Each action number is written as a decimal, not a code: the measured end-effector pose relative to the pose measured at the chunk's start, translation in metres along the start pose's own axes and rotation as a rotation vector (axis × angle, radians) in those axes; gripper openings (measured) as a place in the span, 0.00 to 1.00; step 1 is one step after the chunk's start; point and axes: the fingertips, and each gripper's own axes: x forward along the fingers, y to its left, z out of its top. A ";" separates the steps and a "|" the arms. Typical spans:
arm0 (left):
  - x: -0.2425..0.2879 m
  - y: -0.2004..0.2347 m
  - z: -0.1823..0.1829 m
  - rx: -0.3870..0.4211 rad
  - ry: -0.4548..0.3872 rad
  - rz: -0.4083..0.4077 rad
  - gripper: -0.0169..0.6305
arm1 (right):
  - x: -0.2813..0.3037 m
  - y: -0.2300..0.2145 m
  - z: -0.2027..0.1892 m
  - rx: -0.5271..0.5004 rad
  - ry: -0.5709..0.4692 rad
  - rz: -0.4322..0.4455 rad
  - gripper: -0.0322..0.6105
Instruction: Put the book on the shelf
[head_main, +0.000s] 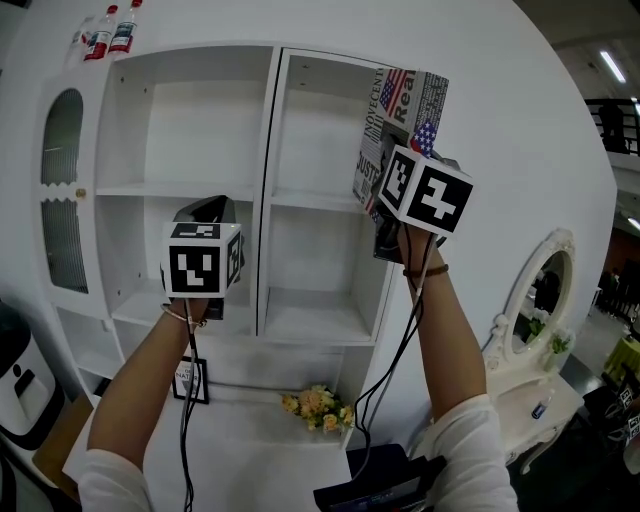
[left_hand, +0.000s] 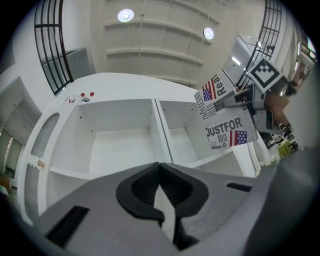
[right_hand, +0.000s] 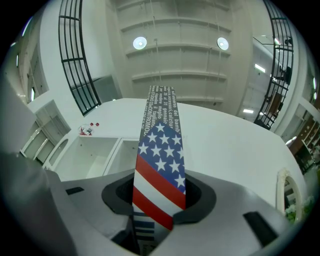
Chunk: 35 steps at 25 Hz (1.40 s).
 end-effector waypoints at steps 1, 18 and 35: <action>0.002 0.000 0.000 -0.004 -0.001 -0.001 0.04 | 0.004 -0.001 -0.002 0.001 0.003 0.000 0.32; 0.032 0.027 -0.011 -0.007 0.030 0.038 0.04 | 0.081 0.006 -0.033 -0.016 0.071 -0.003 0.32; 0.039 0.041 0.011 0.059 0.007 0.089 0.04 | 0.143 0.004 -0.061 -0.014 0.140 -0.012 0.32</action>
